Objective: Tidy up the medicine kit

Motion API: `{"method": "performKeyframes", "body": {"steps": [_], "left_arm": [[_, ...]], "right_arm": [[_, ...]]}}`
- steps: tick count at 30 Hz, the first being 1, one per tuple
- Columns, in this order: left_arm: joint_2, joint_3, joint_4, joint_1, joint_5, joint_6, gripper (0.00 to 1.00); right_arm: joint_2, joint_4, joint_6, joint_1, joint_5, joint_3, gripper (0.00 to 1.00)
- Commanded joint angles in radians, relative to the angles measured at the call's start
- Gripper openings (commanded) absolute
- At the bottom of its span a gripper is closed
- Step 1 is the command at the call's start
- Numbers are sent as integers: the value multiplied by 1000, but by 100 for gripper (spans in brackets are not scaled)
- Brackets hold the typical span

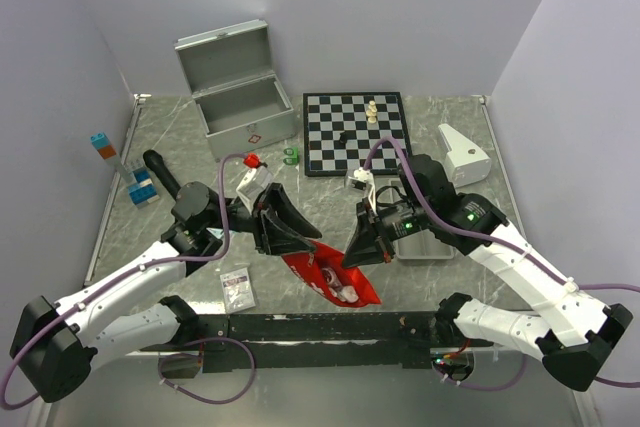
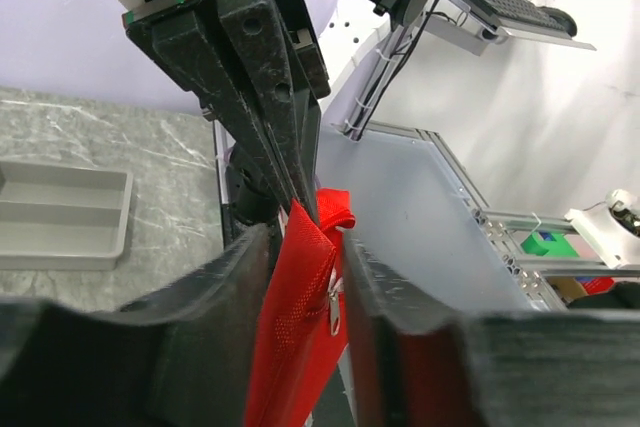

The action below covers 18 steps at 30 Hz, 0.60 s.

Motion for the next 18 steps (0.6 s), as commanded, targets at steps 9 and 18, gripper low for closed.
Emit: {"method": "performKeyframes", "body": {"steps": [9, 18], "left_arm": [[5, 42, -15, 5, 59, 22, 40], [6, 39, -25, 3, 45, 28, 18]], "right_arm": [[-5, 60, 4, 8, -23, -3, 0], [-2, 60, -2, 8, -21, -2, 0]]}}
